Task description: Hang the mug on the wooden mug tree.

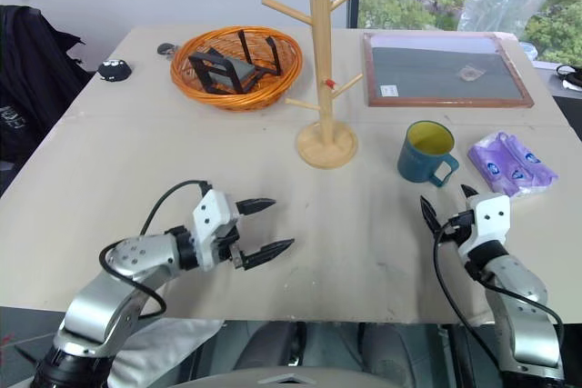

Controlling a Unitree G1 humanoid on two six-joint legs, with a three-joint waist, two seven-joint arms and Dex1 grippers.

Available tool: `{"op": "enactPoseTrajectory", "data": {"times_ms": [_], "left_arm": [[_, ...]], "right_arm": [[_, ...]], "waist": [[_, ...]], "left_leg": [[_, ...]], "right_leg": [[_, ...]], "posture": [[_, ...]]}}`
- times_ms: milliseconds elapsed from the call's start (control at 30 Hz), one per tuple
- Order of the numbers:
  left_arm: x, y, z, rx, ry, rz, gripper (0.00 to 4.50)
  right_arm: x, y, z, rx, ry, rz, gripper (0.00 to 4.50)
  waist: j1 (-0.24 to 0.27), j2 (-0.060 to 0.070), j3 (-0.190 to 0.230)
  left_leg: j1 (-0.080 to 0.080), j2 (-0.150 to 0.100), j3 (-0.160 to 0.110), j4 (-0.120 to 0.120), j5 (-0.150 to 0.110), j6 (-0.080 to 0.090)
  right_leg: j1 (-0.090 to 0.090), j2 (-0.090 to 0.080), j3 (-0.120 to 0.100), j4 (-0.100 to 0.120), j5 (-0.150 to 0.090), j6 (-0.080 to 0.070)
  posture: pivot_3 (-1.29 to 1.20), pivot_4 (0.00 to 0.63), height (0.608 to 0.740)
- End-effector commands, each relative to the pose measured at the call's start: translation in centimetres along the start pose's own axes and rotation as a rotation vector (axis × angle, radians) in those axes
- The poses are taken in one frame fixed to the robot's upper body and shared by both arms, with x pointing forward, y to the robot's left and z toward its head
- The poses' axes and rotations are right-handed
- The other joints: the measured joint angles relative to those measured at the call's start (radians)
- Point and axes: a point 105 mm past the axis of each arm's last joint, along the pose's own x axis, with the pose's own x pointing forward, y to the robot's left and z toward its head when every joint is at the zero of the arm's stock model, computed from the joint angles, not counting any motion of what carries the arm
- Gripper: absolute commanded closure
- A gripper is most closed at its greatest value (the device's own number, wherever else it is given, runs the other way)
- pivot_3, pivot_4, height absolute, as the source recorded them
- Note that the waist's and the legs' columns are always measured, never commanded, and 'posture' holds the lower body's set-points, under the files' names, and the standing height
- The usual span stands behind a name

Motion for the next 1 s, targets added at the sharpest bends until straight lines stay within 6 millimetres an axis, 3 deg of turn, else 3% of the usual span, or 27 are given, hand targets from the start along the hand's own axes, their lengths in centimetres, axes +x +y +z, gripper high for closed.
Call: {"op": "enactPoseTrajectory", "data": {"times_ms": [33,200,433,567,767,800,867,1000], "left_arm": [[0.9,-0.5,3.3,0.064,-0.066,-0.095,0.00],[1.5,-0.1,5.9,0.107,-0.107,-0.126,0.00],[1.7,0.2,6.7,0.130,-0.100,-0.121,0.00],[1.8,0.2,6.8,0.130,-0.100,-0.118,0.00],[1.7,0.2,6.7,0.131,-0.096,-0.106,0.00],[1.6,0.3,6.7,0.132,-0.096,-0.102,0.00],[1.6,0.4,6.7,0.132,-0.097,-0.091,0.00],[1.5,1.1,7.6,0.092,-0.189,-0.010,0.00]], "right_arm": [[0.8,-0.8,1.6,-0.049,-0.053,-0.132,0.01],[2.0,-1.6,2.0,-0.032,-0.081,-0.254,0.01],[3.4,-2.3,1.6,-0.053,-0.060,-0.341,0.01],[3.9,-2.3,1.5,-0.060,-0.059,-0.344,1.13],[4.5,-2.3,1.5,-0.050,-0.055,-0.327,4.16],[4.6,-2.3,1.5,-0.047,-0.055,-0.318,4.42],[4.7,-2.2,1.8,-0.037,-0.061,-0.291,4.42],[5.1,-0.8,3.9,-0.014,-0.044,-0.050,4.42]], "waist": [[-0.002,0.000,0.000],[-0.007,0.000,0.000],[-0.006,0.000,0.000],[-0.007,0.000,0.000],[-0.007,0.000,0.000],[-0.007,0.000,0.000],[-0.008,0.000,0.000],[-0.007,0.000,0.001]], "left_leg": [[0.000,0.000,0.000,0.000,0.000,0.000],[0.001,-0.002,0.001,0.000,0.000,0.000],[0.000,-0.002,0.002,0.000,0.000,0.000],[0.000,-0.003,0.001,0.000,0.000,0.000],[0.000,-0.002,0.002,0.000,0.000,0.000],[0.000,-0.002,0.002,0.000,0.000,0.000],[0.000,-0.002,0.002,0.000,0.000,0.000],[0.000,-0.002,0.002,0.000,0.000,0.000]], "right_leg": [[0.000,0.000,0.000,0.000,0.000,0.000],[0.000,0.001,0.001,0.001,0.000,0.000],[-0.001,0.001,0.001,0.001,0.000,0.000],[-0.001,0.001,0.001,0.001,0.000,0.000],[-0.001,0.001,0.002,0.001,0.000,0.000],[-0.001,0.001,0.002,0.001,0.000,0.000],[-0.001,0.001,0.002,0.001,0.000,0.000],[-0.001,0.001,0.002,0.001,0.000,0.000]], "posture": [[0.00,0.150,0.740],[0.00,0.150,0.740],[0.00,0.150,0.740],[0.00,0.150,0.740],[0.00,0.150,0.740],[0.00,0.150,0.740],[0.00,0.150,0.740],[0.00,0.150,0.740]]}}
